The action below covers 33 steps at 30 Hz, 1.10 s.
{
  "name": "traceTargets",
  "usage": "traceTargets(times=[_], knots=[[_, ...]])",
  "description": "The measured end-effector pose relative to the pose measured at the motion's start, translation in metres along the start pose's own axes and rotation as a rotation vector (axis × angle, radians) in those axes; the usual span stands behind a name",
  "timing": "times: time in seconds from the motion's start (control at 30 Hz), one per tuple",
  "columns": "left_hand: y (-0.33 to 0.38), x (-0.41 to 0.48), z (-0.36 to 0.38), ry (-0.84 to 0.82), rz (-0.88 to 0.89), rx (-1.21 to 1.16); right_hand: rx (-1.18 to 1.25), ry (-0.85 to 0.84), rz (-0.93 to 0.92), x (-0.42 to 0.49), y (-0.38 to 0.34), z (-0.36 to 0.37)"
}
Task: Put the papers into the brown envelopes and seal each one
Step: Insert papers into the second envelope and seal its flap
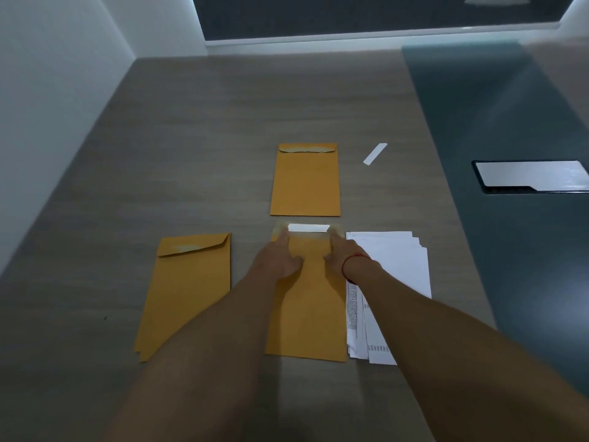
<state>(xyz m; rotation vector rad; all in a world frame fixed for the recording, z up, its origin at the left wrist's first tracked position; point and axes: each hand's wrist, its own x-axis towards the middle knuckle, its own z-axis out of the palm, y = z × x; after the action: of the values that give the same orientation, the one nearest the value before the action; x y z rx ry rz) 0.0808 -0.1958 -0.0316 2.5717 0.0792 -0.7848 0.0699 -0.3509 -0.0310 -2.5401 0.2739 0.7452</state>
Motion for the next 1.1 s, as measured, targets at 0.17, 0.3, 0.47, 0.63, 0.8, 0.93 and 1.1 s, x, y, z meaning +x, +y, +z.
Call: traceTargets(times=[0.17,0.3,0.47,0.63,0.8,0.93,1.1], knots=[[0.000,0.006,0.000,-0.046,-0.044,0.002,-0.035,-0.058,0.012,0.004,-0.005,-0.002],[0.003,0.003,-0.004,0.011,-0.034,0.016,-0.054,-0.027,-0.038,-0.003,-0.005,-0.011],[0.032,-0.012,-0.002,0.179,0.019,0.035,-0.006,0.140,-0.090,-0.021,0.011,-0.035],[0.072,-0.031,0.024,0.138,0.000,-0.109,-0.010,0.248,0.041,-0.043,0.060,-0.060],[0.103,-0.043,0.066,0.054,-0.018,-0.127,0.044,0.264,0.288,-0.062,0.110,-0.055],[0.114,-0.054,0.083,0.050,-0.100,-0.100,0.197,0.238,0.365,-0.070,0.127,-0.045],[0.124,-0.059,0.088,0.071,-0.171,-0.100,0.398,0.234,0.388,-0.070,0.133,-0.036]])
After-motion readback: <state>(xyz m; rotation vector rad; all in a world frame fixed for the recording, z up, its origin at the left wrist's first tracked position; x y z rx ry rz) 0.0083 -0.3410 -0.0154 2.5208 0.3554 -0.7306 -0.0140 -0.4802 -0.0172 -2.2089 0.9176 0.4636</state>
